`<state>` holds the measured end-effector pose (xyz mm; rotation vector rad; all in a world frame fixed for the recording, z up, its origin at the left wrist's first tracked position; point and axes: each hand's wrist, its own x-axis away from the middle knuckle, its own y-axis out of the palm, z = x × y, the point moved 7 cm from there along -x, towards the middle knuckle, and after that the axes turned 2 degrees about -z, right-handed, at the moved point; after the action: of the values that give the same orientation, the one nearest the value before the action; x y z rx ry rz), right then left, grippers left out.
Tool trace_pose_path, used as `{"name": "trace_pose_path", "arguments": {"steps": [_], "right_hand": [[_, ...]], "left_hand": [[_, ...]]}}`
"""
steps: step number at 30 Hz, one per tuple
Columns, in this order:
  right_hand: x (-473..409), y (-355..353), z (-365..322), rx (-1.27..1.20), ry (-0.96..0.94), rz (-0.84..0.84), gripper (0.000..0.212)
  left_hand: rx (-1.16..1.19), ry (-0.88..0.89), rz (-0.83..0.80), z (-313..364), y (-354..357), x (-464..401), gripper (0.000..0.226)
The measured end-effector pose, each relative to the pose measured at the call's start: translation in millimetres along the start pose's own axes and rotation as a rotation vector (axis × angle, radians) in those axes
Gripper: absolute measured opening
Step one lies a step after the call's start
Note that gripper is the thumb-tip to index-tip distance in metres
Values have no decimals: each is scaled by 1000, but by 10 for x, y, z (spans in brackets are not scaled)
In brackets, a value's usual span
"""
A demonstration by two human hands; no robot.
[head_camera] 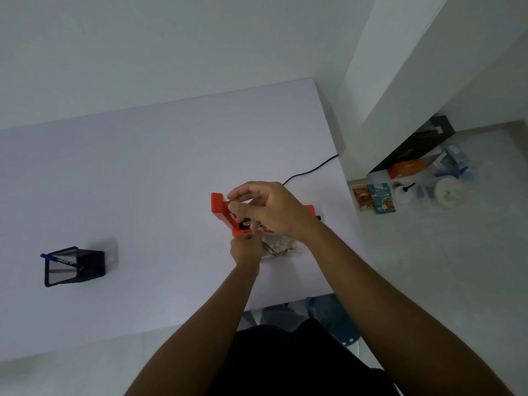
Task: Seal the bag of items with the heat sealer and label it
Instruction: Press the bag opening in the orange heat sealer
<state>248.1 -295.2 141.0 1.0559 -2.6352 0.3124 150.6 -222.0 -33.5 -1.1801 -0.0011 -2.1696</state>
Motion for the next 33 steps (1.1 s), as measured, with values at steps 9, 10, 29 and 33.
{"name": "trace_pose_path", "arguments": {"steps": [9,10,29,33], "right_hand": [[276,-938,1113,72,166,568,7],[317,-958,1266,133,186,581,7],[384,-816,1933,386,180,570,39],[373,-820,1936,378,171,575,38]], "left_hand": [[-19,23,-26,19,1,-3,13],[-22,19,-25,24,-3,0,12],[-110,220,36,185,-58,125,11],[-120,221,87,212,-71,120,12]]}}
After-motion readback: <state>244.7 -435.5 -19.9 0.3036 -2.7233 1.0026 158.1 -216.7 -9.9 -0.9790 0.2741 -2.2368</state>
